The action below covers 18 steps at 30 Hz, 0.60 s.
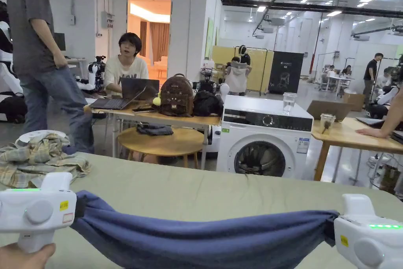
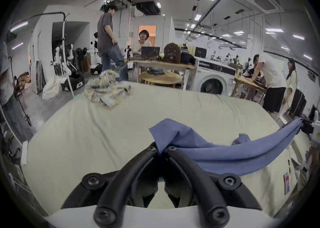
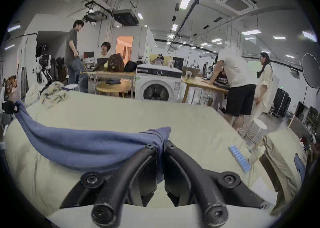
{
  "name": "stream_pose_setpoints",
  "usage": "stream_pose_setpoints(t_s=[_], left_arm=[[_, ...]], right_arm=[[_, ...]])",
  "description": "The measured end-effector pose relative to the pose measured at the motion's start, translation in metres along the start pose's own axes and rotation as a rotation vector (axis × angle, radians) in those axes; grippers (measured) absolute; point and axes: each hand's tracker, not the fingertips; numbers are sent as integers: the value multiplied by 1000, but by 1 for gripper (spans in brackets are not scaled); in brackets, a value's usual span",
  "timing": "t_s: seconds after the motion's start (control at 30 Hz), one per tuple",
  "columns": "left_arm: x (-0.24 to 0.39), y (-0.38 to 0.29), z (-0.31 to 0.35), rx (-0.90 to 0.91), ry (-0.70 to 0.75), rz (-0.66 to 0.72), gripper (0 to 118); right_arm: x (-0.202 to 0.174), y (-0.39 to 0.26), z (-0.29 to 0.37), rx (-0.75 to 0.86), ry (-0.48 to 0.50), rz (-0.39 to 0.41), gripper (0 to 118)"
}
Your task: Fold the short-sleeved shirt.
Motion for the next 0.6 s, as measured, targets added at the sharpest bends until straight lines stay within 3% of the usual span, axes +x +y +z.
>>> stream_pose_setpoints(t_s=[0.13, 0.3, 0.6], left_arm=[[-2, -57, 12, -46, 2, -2, 0], [-22, -103, 10, -103, 10, 12, 0], [-29, -147, 18, -200, -3, 39, 0]], right_arm=[[-4, -52, 9, -55, 4, 32, 2], [-3, -100, 19, -120, 8, 15, 2], [-12, -137, 39, -178, -7, 25, 5]])
